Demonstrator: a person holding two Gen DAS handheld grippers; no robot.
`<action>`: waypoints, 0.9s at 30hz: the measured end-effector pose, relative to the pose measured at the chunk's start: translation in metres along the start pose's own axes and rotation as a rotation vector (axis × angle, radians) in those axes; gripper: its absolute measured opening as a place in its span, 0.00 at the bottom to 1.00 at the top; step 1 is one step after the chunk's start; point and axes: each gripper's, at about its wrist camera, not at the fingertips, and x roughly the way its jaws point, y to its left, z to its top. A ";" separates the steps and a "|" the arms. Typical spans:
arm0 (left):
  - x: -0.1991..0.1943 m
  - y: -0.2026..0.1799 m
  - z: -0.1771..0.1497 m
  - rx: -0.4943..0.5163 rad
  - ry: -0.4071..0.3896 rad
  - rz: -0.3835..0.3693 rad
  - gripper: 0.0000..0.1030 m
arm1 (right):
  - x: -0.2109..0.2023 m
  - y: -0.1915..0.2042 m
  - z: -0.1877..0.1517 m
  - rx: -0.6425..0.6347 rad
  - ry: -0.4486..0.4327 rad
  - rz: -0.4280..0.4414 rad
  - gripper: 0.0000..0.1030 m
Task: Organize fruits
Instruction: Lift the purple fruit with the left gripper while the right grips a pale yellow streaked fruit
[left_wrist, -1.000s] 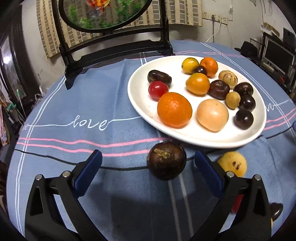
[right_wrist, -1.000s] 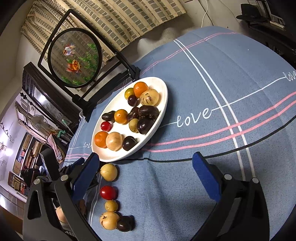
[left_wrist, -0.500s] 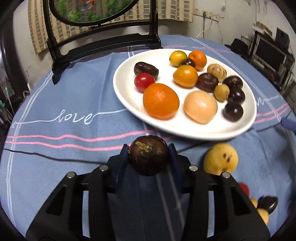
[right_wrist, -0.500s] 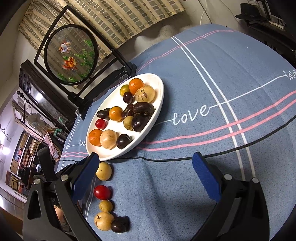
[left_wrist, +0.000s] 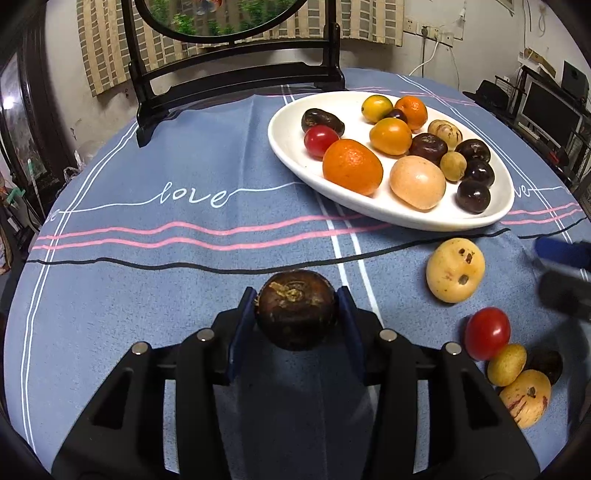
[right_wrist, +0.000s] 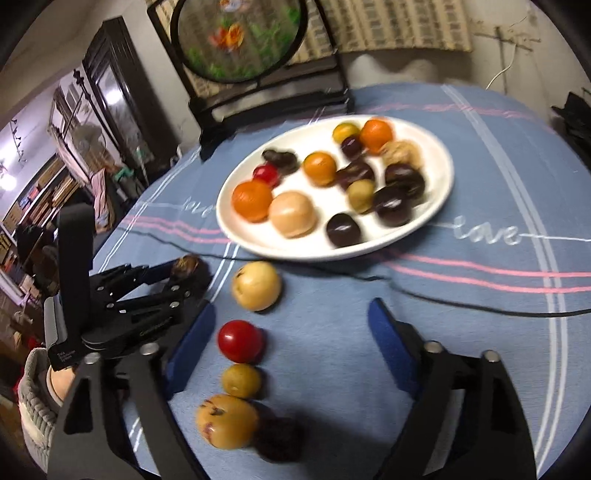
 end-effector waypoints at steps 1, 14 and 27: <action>0.000 0.001 0.000 -0.005 0.001 -0.004 0.45 | 0.007 0.003 0.002 0.002 0.025 0.004 0.69; 0.001 0.003 0.001 -0.016 0.006 -0.010 0.49 | 0.048 0.020 0.013 0.056 0.108 0.041 0.52; 0.002 0.004 0.002 -0.037 0.002 -0.049 0.60 | 0.044 0.015 0.008 0.050 0.106 0.089 0.38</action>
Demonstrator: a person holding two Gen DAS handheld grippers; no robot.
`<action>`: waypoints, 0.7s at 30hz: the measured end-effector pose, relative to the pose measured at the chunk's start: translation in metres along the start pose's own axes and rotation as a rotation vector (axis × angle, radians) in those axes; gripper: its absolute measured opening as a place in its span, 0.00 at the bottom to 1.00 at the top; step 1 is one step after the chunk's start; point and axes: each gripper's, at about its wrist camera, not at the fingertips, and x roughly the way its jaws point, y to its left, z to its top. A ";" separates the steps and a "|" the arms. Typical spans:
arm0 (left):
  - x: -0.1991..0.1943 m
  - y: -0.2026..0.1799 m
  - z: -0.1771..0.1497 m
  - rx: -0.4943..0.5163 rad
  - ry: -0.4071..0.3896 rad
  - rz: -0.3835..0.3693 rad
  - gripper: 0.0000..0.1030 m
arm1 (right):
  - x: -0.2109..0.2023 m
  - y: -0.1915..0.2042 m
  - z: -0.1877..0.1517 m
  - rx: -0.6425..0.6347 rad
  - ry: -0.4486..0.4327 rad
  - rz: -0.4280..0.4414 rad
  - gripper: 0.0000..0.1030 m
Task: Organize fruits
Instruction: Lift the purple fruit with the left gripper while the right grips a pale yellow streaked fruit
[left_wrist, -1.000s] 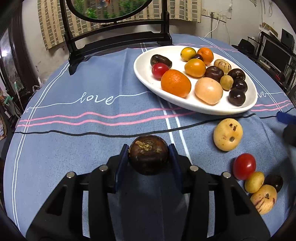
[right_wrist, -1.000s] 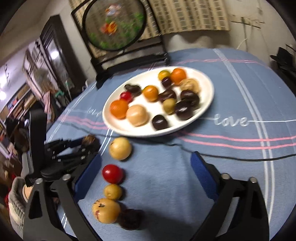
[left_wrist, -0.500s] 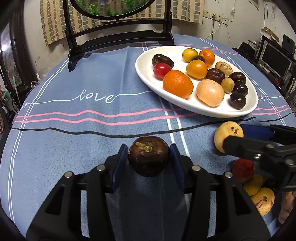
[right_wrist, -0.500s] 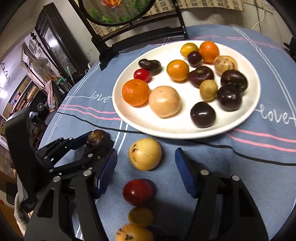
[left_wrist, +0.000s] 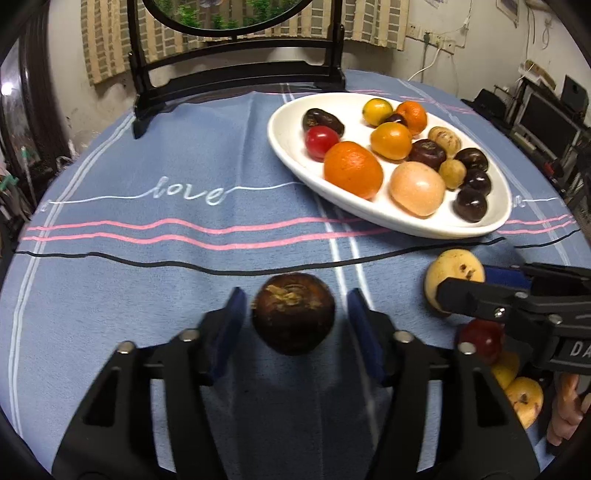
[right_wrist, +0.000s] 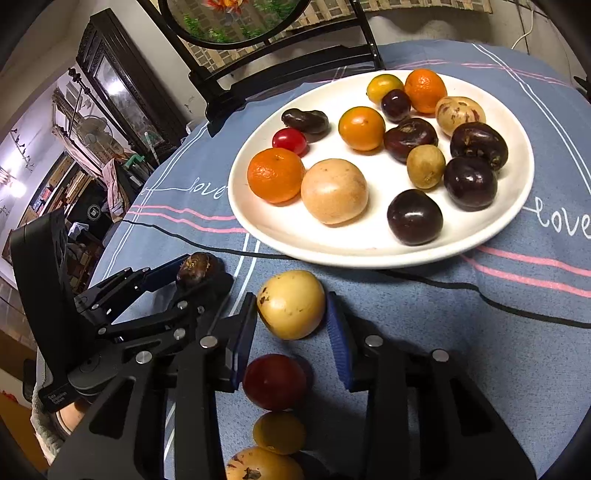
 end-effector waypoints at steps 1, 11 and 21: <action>-0.001 0.000 0.000 -0.002 -0.003 -0.001 0.60 | -0.002 -0.001 -0.001 0.003 -0.003 0.000 0.38; -0.003 0.009 0.000 -0.065 -0.018 -0.023 0.42 | -0.014 -0.009 -0.001 0.026 -0.038 0.019 0.37; -0.022 0.000 0.000 -0.035 -0.111 -0.008 0.42 | -0.049 -0.017 -0.006 0.037 -0.143 0.042 0.37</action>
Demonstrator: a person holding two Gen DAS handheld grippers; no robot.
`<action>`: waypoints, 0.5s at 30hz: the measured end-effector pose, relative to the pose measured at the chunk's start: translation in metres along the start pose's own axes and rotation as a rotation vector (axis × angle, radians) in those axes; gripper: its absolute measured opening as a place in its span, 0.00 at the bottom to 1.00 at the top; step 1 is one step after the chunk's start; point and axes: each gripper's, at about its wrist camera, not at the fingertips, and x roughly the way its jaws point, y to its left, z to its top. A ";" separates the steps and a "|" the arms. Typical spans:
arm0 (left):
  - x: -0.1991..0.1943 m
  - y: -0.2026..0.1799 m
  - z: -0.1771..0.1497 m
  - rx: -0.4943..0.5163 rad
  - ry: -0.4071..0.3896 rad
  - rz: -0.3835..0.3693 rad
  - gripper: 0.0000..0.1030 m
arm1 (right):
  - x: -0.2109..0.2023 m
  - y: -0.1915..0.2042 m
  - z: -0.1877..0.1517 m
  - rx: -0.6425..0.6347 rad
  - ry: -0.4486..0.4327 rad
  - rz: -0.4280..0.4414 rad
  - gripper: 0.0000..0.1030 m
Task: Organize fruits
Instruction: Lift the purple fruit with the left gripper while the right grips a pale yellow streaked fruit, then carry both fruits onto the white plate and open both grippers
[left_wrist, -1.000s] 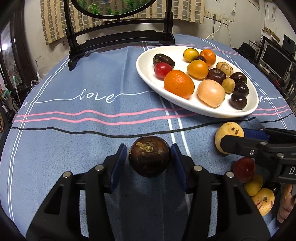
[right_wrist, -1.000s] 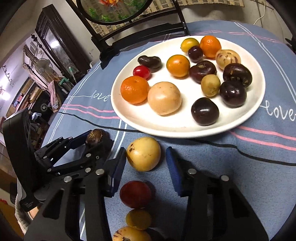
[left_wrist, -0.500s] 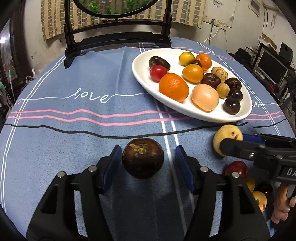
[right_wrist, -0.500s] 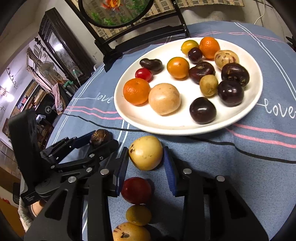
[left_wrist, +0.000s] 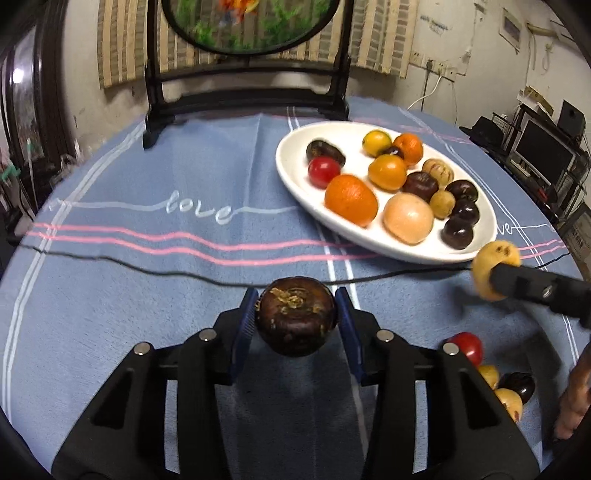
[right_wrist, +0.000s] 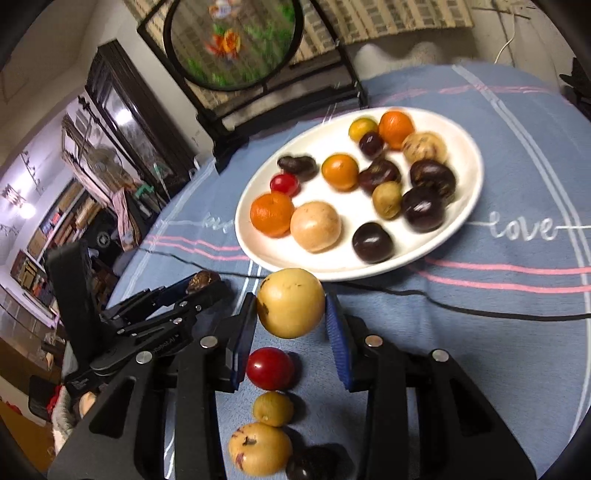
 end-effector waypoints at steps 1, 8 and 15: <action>-0.004 -0.003 0.000 0.009 -0.011 -0.002 0.42 | -0.010 -0.003 -0.001 0.005 -0.026 -0.004 0.37; -0.032 -0.029 0.001 0.071 -0.076 -0.039 0.42 | -0.059 -0.035 -0.006 0.097 -0.149 -0.019 0.37; -0.034 -0.039 0.055 0.053 -0.107 -0.077 0.42 | -0.087 -0.027 0.036 0.052 -0.233 -0.059 0.37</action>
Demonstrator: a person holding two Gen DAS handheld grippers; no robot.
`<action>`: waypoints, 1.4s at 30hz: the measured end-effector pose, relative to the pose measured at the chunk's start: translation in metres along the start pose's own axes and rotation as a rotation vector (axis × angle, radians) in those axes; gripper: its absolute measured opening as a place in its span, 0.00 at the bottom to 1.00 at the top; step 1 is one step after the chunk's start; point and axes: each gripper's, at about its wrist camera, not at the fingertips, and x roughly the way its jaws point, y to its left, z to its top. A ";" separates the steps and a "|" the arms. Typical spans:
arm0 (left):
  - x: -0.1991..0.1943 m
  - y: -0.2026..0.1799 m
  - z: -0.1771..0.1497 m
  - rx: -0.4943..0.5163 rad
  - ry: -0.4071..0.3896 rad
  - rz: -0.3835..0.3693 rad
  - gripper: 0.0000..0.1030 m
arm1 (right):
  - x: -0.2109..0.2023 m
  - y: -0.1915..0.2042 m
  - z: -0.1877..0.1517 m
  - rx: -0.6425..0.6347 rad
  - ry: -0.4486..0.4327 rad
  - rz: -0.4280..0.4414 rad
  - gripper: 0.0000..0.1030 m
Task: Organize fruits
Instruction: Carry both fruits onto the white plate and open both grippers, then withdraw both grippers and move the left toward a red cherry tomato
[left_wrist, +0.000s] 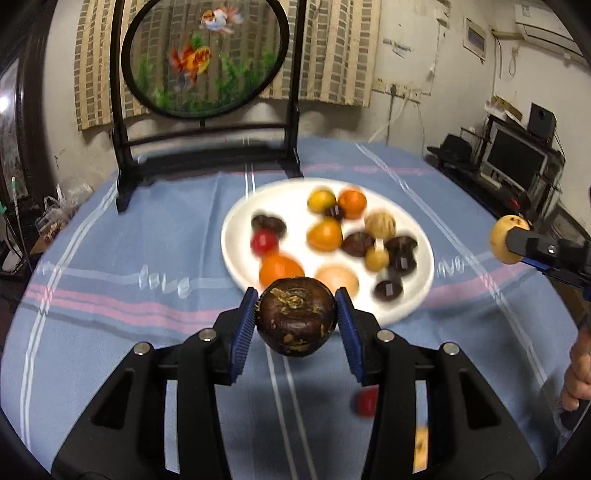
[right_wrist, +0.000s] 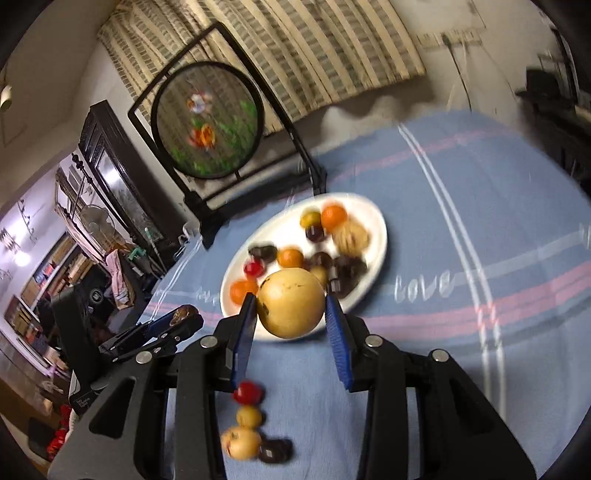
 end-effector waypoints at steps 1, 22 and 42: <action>0.003 0.001 0.009 -0.007 -0.007 0.001 0.42 | 0.001 0.005 0.008 -0.013 -0.007 0.001 0.37; 0.105 -0.010 0.040 0.014 0.097 -0.015 0.44 | 0.166 0.000 0.045 -0.096 0.162 -0.121 0.37; 0.082 0.013 0.045 -0.054 0.062 -0.002 0.70 | 0.115 0.020 0.062 -0.098 0.043 -0.079 0.69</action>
